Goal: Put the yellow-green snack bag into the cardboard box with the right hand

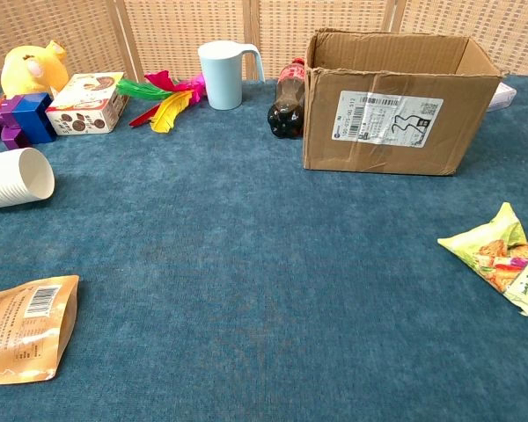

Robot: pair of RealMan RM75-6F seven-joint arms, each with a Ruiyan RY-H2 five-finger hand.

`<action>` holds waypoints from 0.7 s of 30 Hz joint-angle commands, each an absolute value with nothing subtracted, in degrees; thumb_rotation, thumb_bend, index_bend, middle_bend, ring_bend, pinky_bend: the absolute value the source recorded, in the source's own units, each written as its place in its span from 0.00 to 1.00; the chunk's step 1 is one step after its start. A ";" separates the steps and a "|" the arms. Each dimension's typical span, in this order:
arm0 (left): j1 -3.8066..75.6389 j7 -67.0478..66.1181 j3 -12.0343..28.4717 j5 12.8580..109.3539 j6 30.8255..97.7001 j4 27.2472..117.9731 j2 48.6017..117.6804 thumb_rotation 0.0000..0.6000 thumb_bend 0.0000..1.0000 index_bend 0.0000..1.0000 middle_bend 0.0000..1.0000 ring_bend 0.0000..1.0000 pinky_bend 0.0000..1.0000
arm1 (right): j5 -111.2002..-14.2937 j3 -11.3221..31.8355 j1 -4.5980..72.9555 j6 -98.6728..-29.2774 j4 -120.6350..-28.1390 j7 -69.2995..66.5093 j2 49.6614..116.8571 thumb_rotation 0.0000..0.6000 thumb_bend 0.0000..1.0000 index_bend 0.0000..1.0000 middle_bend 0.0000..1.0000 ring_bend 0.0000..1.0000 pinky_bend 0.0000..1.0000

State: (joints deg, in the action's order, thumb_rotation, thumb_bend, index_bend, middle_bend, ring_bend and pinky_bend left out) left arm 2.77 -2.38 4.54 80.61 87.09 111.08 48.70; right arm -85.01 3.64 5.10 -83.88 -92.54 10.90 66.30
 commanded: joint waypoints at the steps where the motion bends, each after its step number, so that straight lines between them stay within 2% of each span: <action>1: 2.81 -1.96 4.38 80.83 86.83 111.06 48.47 1.00 0.07 0.07 0.00 0.00 0.00 | -85.12 3.57 5.15 -83.80 -92.54 11.00 66.26 1.00 0.00 0.00 0.00 0.00 0.19; 8: 2.35 -2.54 4.19 81.69 87.89 111.24 48.60 1.00 0.07 0.07 0.00 0.00 0.00 | -87.07 2.12 6.35 -81.05 -93.95 8.81 65.47 1.00 0.00 0.00 0.00 0.00 0.19; 13: 2.57 -3.15 4.39 81.36 87.73 111.32 48.87 1.00 0.07 0.07 0.00 0.00 0.00 | -90.36 0.51 10.84 -73.49 -97.43 5.52 63.44 1.00 0.00 0.00 0.00 0.00 0.17; 21: 2.52 -2.86 4.64 80.58 87.74 111.04 48.82 1.00 0.07 0.07 0.00 0.00 0.00 | -88.98 1.52 18.76 -61.54 -99.60 6.47 64.05 1.00 0.00 0.00 0.00 0.00 0.17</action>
State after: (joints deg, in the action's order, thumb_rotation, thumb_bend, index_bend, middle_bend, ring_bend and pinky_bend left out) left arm 2.52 -2.86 4.64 80.58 87.75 111.05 48.82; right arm -89.52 1.27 16.44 -64.37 -98.95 5.25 63.55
